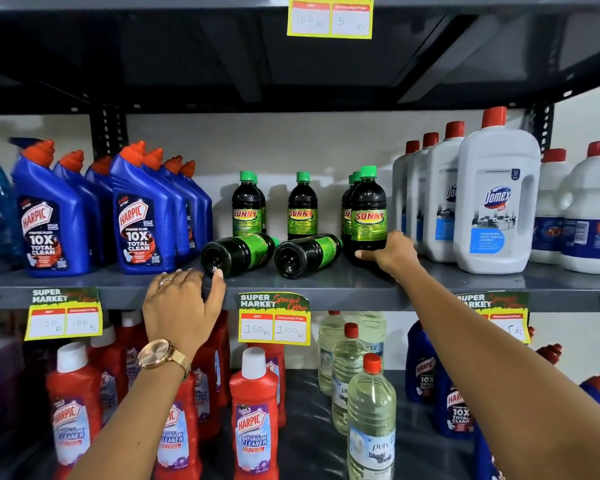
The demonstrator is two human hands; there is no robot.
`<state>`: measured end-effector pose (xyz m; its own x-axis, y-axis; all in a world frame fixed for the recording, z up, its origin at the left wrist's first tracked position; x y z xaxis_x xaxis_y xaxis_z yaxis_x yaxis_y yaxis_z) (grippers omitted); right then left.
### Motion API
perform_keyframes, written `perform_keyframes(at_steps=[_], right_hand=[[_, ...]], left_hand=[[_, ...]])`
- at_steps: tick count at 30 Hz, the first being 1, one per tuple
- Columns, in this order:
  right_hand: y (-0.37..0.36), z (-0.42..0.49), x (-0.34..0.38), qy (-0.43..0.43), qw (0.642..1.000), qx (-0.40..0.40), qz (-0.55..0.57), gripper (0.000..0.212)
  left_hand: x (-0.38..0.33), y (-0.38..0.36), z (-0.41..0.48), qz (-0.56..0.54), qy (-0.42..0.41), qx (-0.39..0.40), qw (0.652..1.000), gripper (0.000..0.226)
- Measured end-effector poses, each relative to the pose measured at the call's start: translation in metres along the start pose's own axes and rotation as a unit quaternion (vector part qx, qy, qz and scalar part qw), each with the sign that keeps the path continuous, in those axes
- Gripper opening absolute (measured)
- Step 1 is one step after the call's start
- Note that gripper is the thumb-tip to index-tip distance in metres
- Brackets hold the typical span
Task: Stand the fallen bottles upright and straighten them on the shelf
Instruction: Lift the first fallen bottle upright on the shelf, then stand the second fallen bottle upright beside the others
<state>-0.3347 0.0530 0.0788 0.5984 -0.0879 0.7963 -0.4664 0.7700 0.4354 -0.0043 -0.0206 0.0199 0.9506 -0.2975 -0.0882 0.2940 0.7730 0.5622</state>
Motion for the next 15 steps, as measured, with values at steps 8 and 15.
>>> perform_keyframes(at_steps=[8, 15], right_hand=[[0.006, -0.012, 0.007, 0.016, 0.996, -0.072, -0.059, 0.096], [-0.021, -0.046, 0.048, -0.010, 0.994, 0.103, 0.045, 0.097]], left_hand=[[0.001, 0.002, 0.000, -0.003, -0.009, 0.018, 1.000, 0.062], [0.001, 0.005, -0.001, -0.006, -0.011, 0.030, 0.999, 0.064]])
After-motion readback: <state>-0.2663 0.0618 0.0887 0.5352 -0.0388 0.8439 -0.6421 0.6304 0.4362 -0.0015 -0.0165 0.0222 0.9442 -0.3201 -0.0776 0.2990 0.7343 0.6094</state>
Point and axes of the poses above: each hand's wrist, its own z-axis towards the middle knuckle, its own y-axis out of the back of the hand, x = y × z, the point moved 3 cm from there along z, towards the middle knuckle, and after that the axes turned 10 degrees about z, right-handed, at the moved point
